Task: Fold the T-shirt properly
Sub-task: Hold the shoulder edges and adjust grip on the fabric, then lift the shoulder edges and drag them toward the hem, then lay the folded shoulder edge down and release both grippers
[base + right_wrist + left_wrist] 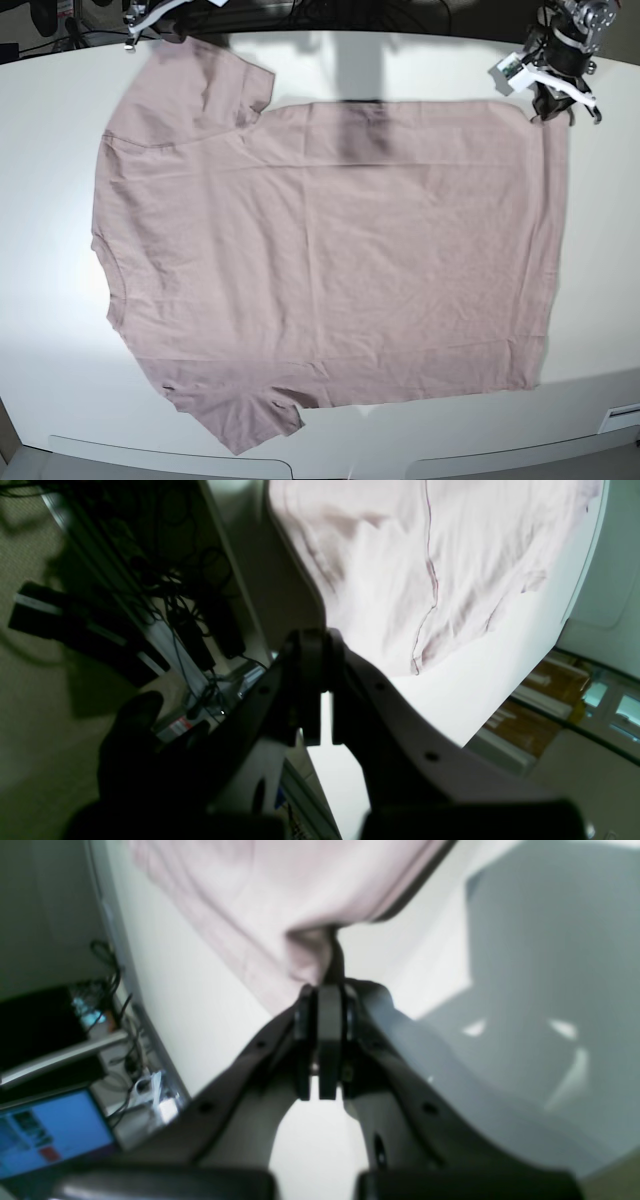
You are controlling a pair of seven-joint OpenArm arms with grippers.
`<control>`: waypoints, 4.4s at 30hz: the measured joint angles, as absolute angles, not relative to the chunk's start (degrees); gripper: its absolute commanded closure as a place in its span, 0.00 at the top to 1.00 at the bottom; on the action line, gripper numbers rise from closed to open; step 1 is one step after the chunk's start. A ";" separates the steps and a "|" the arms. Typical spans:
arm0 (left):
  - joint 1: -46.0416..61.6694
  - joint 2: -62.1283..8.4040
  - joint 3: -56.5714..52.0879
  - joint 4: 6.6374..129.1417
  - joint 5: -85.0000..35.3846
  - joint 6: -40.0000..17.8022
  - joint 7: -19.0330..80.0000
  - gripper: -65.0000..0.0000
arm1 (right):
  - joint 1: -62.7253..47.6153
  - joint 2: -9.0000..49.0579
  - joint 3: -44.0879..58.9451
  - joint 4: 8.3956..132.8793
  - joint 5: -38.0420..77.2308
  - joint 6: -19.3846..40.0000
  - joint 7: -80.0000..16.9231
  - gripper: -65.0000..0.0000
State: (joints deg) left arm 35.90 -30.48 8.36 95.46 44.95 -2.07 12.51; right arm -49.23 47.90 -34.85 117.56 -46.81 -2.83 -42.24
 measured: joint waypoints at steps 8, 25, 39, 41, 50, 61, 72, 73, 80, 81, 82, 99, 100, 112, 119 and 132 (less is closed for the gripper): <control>35.88 -30.48 8.34 100.53 44.97 -1.98 12.93 0.00 | -48.90 47.79 -27.16 117.73 -44.58 -4.49 -42.74 0.00; 30.04 -30.52 8.25 100.51 36.47 2.50 14.15 0.00 | -37.41 44.05 -16.38 122.89 -20.43 1.93 -37.67 0.00; 23.53 -26.81 8.25 100.51 30.00 2.57 14.44 0.00 | -31.44 31.55 -8.75 121.05 -12.69 4.58 -36.91 0.00; 22.83 -26.79 8.25 100.51 28.27 2.48 14.20 0.00 | -31.44 29.98 -5.32 121.05 -10.13 5.08 -36.93 0.00; 19.00 -24.53 8.25 100.51 24.88 2.48 15.22 0.00 | -31.44 24.71 11.70 121.05 0.67 12.58 -36.62 0.00; 15.00 -21.08 8.25 100.51 24.05 2.57 15.44 0.00 | -29.78 24.58 20.97 121.03 11.14 18.79 -36.51 0.00; 14.44 -21.10 8.25 100.51 23.03 2.59 16.53 0.00 | -22.76 24.43 20.93 110.89 14.06 21.87 -38.41 0.00; 14.39 -21.10 8.25 100.51 23.03 2.57 16.56 0.00 | -21.89 24.43 20.93 109.43 14.02 22.74 -38.41 0.00; 12.43 -21.10 8.25 98.74 23.00 2.59 18.72 0.00 | -15.05 24.38 20.91 101.27 19.31 25.67 -39.81 0.00; 12.05 -21.10 8.25 98.04 23.03 2.59 19.88 0.00 | -14.15 24.34 20.88 99.92 19.51 26.02 -40.60 0.00; 11.64 -21.10 8.25 97.36 23.00 2.59 20.34 0.00 | -13.23 24.32 20.88 98.59 19.33 25.98 -40.91 0.00; 9.98 -20.93 -1.56 91.53 22.87 2.98 19.64 0.00 | -3.31 24.62 19.92 89.71 20.99 29.23 -42.15 0.00; 9.96 -20.99 -1.58 91.55 21.50 3.03 19.44 0.00 | -2.81 24.62 19.18 89.56 20.97 29.21 -42.33 0.00; 9.98 -21.10 -1.58 91.53 15.64 3.03 16.53 0.00 | 8.16 24.49 8.10 82.19 17.43 29.19 -43.07 0.00; 9.96 -21.10 -1.58 91.53 13.02 3.03 16.43 0.00 | 15.70 24.67 6.72 76.66 16.60 30.06 -42.09 0.00; 9.28 -20.78 -1.58 85.52 7.62 3.05 9.74 0.00 | 15.88 24.40 2.57 71.85 16.19 30.26 -40.73 0.00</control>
State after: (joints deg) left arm 9.28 -20.78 -1.58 85.52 7.62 3.05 9.74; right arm 15.88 24.40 2.57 71.85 16.19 30.26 -40.73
